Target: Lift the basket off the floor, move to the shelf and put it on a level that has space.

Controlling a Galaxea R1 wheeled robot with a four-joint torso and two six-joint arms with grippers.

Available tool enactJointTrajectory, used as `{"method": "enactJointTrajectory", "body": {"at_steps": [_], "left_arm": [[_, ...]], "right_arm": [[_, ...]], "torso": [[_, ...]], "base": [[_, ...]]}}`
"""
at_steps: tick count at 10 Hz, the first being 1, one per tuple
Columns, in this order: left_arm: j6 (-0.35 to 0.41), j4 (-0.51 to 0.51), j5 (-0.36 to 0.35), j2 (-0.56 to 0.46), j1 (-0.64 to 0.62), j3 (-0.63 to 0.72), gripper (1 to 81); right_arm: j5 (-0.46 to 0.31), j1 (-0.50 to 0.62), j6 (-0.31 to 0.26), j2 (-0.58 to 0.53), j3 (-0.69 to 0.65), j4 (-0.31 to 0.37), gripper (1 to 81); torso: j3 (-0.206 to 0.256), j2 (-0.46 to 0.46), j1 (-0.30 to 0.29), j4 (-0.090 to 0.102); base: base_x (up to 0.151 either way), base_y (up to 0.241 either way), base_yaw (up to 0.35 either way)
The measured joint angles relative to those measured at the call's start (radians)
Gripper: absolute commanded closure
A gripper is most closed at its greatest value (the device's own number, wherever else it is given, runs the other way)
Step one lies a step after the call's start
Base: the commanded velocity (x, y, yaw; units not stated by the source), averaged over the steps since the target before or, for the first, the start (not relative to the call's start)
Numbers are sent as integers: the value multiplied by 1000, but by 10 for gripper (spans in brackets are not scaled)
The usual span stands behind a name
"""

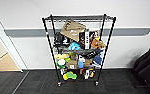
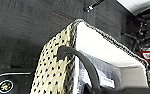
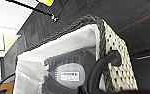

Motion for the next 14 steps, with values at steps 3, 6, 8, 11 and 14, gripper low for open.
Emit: {"method": "enactJointTrajectory", "body": {"at_steps": [3, 6, 8, 11, 14], "left_arm": [[7, 16, 8, 0, 4, -1, 811], [7, 20, 30, 0, 20, -1, 811], [7, 20, 30, 0, 23, -1, 811], [6, 20, 18, -6, 51, 0, 811], [0, 18, -76, -8, 110, 12, 811]], "right_arm": [[1, -5, 0, 0, 0, 0, 811], [-10, -15, 0, 0, 0, 0, 811], [-10, -18, 0, 0, 0, -1, 811], [-14, -23, -4, 1, -3, -2, 811], [-23, -36, -9, 3, -15, -3, 811]], "torso": [[68, 0, -2, 0], [134, 0, -3, 0], [145, 0, -5, 0], [142, 0, -5, 0], [142, 0, -5, 0]], "base": [[0, 0, 0], [0, 0, 0], [0, 0, 0], [0, 0, 0], [0, 0, 0]]}}
